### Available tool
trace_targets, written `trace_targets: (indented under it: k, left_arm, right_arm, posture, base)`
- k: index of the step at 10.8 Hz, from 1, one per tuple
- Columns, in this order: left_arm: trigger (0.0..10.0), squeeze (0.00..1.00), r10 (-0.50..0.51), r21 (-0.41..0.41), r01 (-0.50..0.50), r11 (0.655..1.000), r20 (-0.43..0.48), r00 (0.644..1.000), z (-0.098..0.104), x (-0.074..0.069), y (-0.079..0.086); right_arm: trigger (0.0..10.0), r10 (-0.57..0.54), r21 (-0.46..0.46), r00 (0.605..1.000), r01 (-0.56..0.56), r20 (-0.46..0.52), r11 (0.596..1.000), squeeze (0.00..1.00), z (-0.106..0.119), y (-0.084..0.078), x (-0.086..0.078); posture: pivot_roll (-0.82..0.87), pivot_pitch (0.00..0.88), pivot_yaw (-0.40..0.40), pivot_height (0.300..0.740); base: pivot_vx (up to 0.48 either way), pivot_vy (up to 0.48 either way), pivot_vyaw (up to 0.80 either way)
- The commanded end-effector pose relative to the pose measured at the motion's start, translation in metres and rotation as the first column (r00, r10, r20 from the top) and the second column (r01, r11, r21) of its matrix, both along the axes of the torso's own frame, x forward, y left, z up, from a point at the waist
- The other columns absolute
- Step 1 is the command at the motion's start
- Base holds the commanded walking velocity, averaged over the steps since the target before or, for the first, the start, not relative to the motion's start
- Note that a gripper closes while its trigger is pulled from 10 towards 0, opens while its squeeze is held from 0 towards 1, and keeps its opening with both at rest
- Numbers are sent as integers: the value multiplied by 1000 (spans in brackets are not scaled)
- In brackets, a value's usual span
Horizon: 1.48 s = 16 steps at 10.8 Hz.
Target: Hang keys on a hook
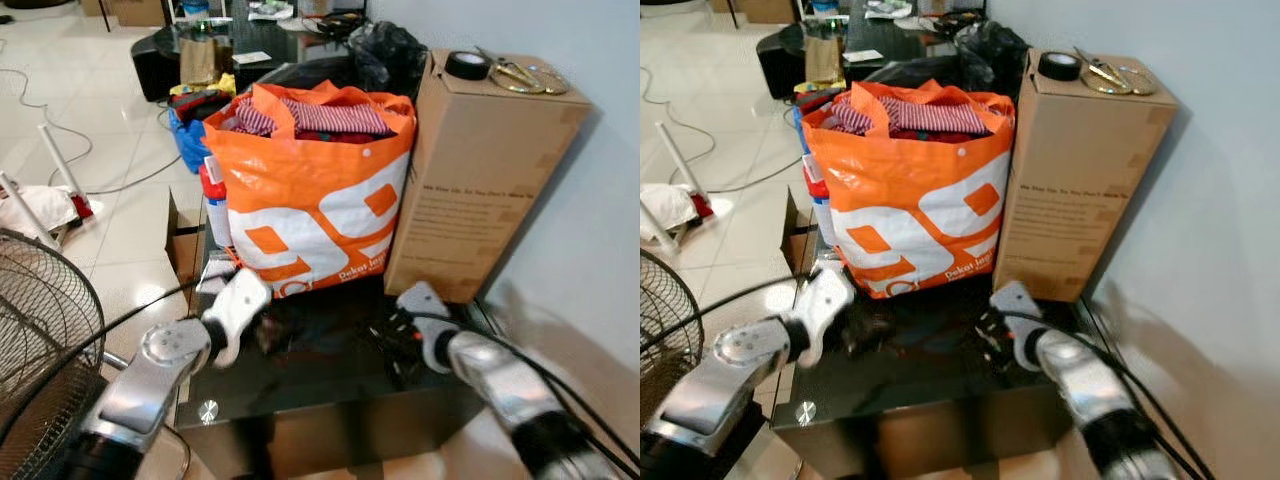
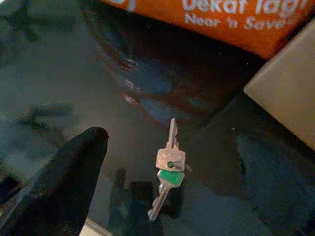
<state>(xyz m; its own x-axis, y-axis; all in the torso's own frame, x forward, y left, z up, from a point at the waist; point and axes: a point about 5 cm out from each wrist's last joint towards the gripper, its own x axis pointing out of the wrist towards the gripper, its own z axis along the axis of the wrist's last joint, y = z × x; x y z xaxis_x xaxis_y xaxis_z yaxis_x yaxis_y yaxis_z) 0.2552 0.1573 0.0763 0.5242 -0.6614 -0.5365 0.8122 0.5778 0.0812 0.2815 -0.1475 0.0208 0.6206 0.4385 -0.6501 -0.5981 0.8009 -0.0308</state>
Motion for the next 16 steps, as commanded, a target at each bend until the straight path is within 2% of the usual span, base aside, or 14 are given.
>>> trace_targets:
  k: [1, 3, 5, 6, 7, 8, 10, 12, 13, 16]
  left_arm:
    - [10000, 0, -61, 17, 62, 998, -60, 996, -2, -3, -1]
    - [10000, 0, -105, 18, 108, 994, -106, 989, -2, -5, 0]
    - [10000, 0, -133, 35, 139, 990, -144, 981, -3, -9, 1]
    - [10000, 0, -140, 29, 146, 989, -156, 978, -2, -11, 1]
    - [10000, 0, -145, 29, 152, 988, -167, 975, -3, -14, 2]
    - [10000, 0, -145, 30, 152, 988, -171, 975, -3, -16, 3]
    - [10000, 0, -142, 35, 151, 988, -181, 973, -3, -21, 5]
    - [10000, 0, -139, 36, 148, 988, -185, 973, -2, -23, 4]
    - [10000, 0, -137, 35, 146, 989, -187, 973, -2, -24, 4]
    - [10000, 0, -138, 37, 148, 988, -197, 971, -1, -28, 5]
  right_arm:
    - [10000, -27, 3, 1000, 27, 10, 1000, 0, -2, -2, 5]
    - [10000, -52, 0, 999, 52, 0, 999, 0, -9, 4, 12]
    - [10000, -134, -65, 991, 133, -22, 989, 0, -21, 0, 12]
    - [10000, -157, -44, 987, 155, -33, 987, 0, -23, 0, 13]
    - [7725, -160, -41, 986, 158, -48, 987, 0, -25, -1, 13]
    - [7059, -147, -55, 988, 145, -53, 988, 0, -26, -1, 12]
    - [2235, -162, -42, 985, 160, -58, 986, 0, -27, 1, 14]
    - [2078, -148, -57, 987, 144, -67, 988, 0, -30, 3, 11]
    - [2510, -154, -61, 986, 150, -69, 987, 0, -32, 3, 10]
    - [2824, -166, -72, 983, 161, -77, 984, 0, -36, 4, 6]
  posture:
    - [-85, 0, -8, 740]
    - [-71, 0, -23, 740]
    - [-54, 0, -44, 740]
    - [-50, 0, -53, 740]
    - [-42, 0, -64, 740]
    - [-38, 0, -73, 740]
    - [-32, 0, -87, 740]
    - [-27, 0, -93, 740]
    - [-25, 0, -93, 740]
    - [-13, 0, -93, 740]
  base:
    - [0, 0, 0]
    - [0, 0, 0]
    - [0, 0, 0]
    - [0, 0, 0]
    - [0, 0, 0]
    - [0, 0, 0]
    - [0, 0, 0]
    - [0, 0, 0]
    - [0, 0, 0]
    - [0, 0, 0]
